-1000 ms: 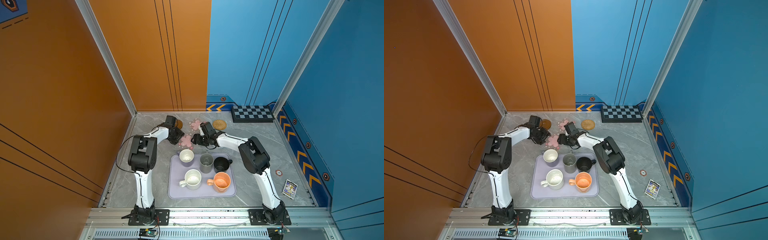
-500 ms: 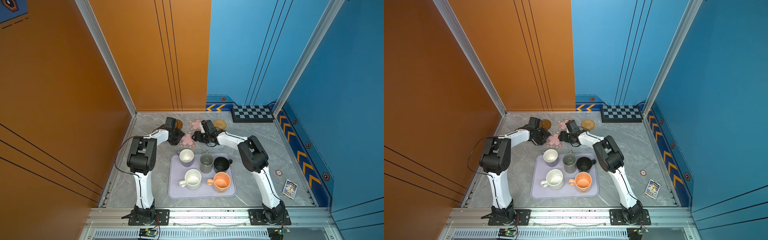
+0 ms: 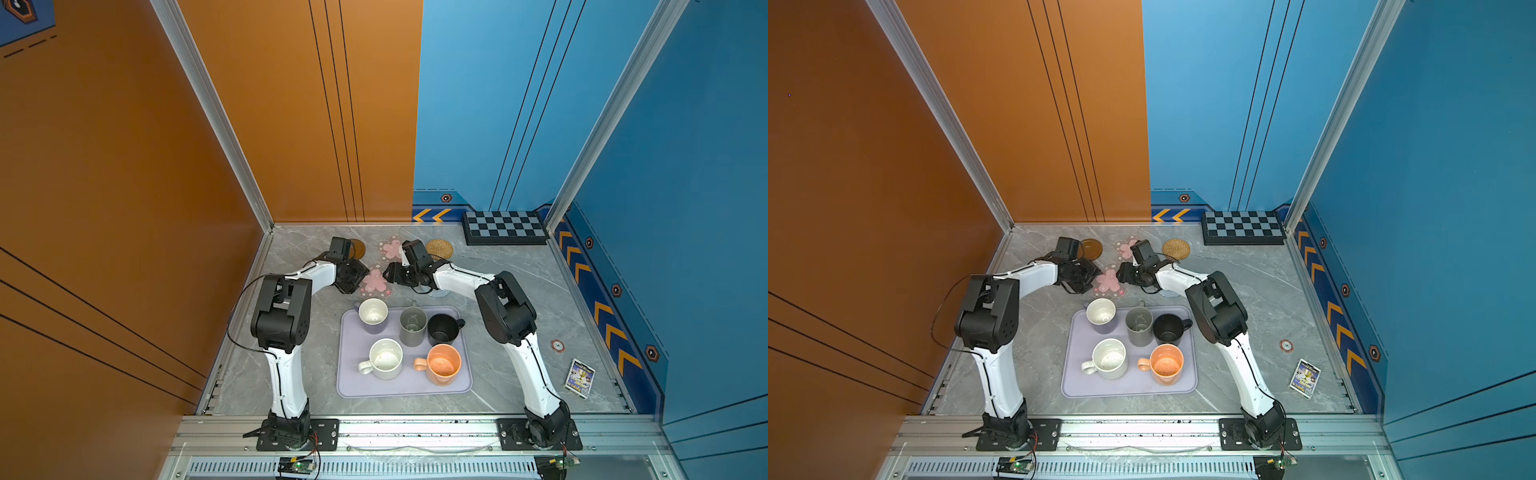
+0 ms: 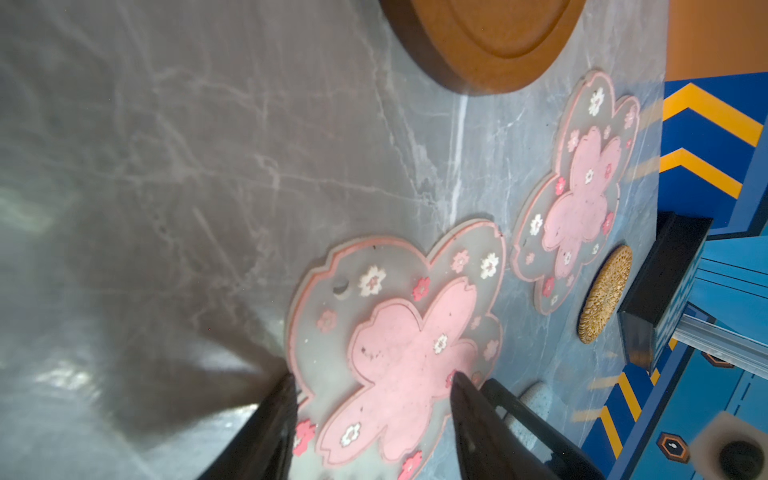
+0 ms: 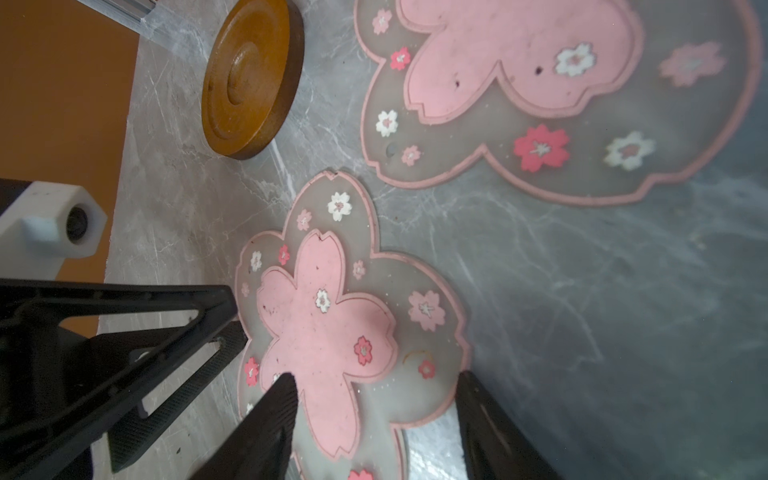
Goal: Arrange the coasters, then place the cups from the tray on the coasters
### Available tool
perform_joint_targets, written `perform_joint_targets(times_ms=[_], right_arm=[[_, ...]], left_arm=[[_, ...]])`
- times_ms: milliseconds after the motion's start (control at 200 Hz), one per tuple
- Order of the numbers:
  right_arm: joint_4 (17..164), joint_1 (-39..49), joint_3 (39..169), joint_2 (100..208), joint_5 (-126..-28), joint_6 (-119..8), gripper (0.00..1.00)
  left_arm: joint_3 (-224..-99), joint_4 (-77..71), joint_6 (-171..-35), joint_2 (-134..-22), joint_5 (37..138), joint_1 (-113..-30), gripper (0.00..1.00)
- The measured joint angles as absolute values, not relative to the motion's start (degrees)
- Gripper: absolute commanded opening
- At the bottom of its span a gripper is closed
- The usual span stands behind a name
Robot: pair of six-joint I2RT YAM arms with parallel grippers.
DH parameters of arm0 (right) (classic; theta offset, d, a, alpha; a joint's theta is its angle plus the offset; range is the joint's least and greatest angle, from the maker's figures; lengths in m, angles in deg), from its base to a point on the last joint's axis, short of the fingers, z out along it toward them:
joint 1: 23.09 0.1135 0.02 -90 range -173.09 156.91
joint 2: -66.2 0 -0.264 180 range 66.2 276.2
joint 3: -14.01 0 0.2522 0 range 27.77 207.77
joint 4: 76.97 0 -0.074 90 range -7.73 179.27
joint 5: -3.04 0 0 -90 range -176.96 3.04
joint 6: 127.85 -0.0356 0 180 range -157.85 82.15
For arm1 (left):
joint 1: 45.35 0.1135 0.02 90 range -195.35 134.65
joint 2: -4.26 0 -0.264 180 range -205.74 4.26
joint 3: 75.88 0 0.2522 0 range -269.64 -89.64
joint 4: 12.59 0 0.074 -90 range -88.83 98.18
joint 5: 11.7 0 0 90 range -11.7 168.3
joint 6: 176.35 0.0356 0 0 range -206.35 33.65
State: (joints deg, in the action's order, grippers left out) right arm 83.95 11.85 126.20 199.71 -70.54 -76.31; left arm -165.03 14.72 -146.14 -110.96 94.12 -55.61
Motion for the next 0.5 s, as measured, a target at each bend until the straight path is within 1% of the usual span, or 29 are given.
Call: perform_joint_targets(times_ms=[501], right_arm=[[84.1, 12.3, 126.2, 199.7, -70.7, -78.9, 0.63]], left_arm=[[-166.0, 16.4, -145.3, -111.6, 97.7, -53.6, 0.60]])
